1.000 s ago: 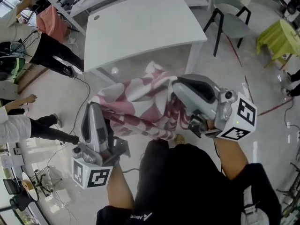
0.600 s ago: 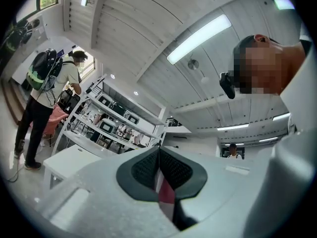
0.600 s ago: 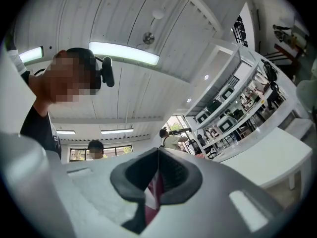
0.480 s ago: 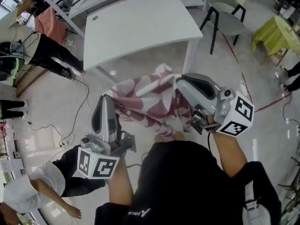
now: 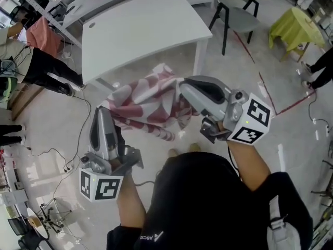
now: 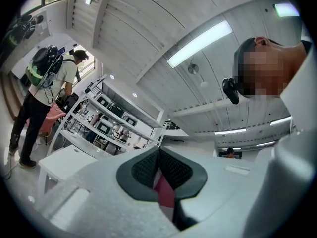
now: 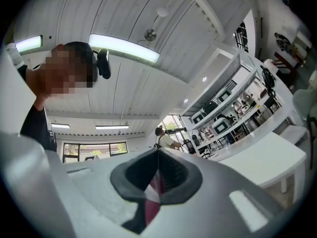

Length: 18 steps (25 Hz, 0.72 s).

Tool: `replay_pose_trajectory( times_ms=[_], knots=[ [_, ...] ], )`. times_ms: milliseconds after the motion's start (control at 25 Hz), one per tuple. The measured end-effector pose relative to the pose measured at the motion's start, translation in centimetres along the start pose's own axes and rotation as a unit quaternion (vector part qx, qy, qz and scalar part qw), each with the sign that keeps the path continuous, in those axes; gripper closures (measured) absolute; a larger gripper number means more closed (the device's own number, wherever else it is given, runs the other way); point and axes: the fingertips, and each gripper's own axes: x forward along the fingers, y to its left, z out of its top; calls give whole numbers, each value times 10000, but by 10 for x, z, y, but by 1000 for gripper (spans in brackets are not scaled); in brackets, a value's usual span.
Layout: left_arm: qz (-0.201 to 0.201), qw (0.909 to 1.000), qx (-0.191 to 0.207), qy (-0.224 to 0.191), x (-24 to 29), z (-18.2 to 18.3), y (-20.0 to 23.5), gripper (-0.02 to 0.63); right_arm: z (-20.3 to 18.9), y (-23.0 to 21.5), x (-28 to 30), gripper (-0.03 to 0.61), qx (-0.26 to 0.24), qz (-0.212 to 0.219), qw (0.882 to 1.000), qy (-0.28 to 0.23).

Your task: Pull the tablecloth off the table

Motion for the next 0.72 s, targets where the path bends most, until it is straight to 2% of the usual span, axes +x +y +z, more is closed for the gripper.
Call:
replay_pose_trajectory(
  times_ms=[360,720],
  knots=[
    [53,10000,-73,11,-3,-9,9,603,-13,-1,1,574,14,46,9999,97],
    [-16,9998,-169,46,-3,-7,7,603,-9,5,3,574,-17,7,9999,155]
  ],
)
